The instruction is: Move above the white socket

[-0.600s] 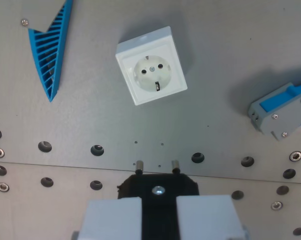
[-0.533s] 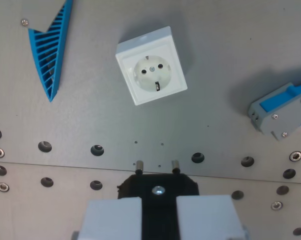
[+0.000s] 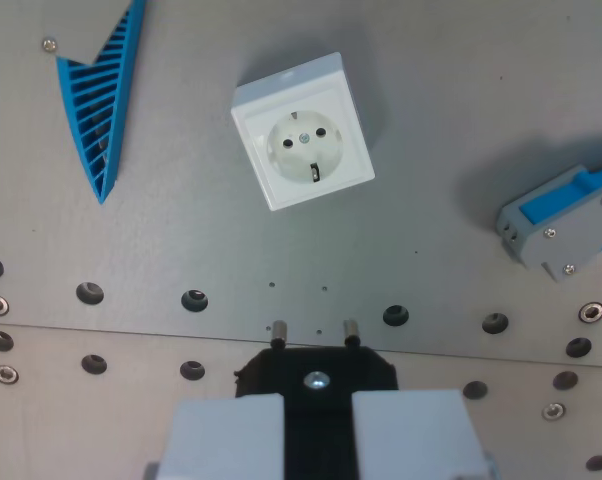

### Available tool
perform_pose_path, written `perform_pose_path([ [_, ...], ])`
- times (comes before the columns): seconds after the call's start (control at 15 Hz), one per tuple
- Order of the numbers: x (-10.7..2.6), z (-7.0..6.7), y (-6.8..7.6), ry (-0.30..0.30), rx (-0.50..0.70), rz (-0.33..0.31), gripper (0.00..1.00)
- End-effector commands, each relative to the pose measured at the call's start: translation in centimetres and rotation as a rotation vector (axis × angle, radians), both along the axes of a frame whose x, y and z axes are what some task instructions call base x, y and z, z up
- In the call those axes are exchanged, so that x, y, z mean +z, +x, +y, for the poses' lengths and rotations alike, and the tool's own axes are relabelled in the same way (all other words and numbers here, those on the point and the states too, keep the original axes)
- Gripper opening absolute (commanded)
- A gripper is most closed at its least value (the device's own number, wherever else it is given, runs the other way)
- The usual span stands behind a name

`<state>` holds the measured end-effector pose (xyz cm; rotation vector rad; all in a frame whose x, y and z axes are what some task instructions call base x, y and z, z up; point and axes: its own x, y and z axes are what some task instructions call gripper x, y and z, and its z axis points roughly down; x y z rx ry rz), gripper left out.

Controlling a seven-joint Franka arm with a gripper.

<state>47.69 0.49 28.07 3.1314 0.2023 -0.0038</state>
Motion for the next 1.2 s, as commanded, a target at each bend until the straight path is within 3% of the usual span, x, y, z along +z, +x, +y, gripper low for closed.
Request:
perform_pose_path([
  [0.07, -0.2, 0.0, 0.0, 0.001, 0.014, -0.001, 0.0],
  [0.6, -1.3, 0.0, 0.0, 0.005, 0.059, -0.025, 0.0],
  [1.2, -3.9, -0.1, -0.2, 0.009, 0.118, -0.056, 0.0],
])
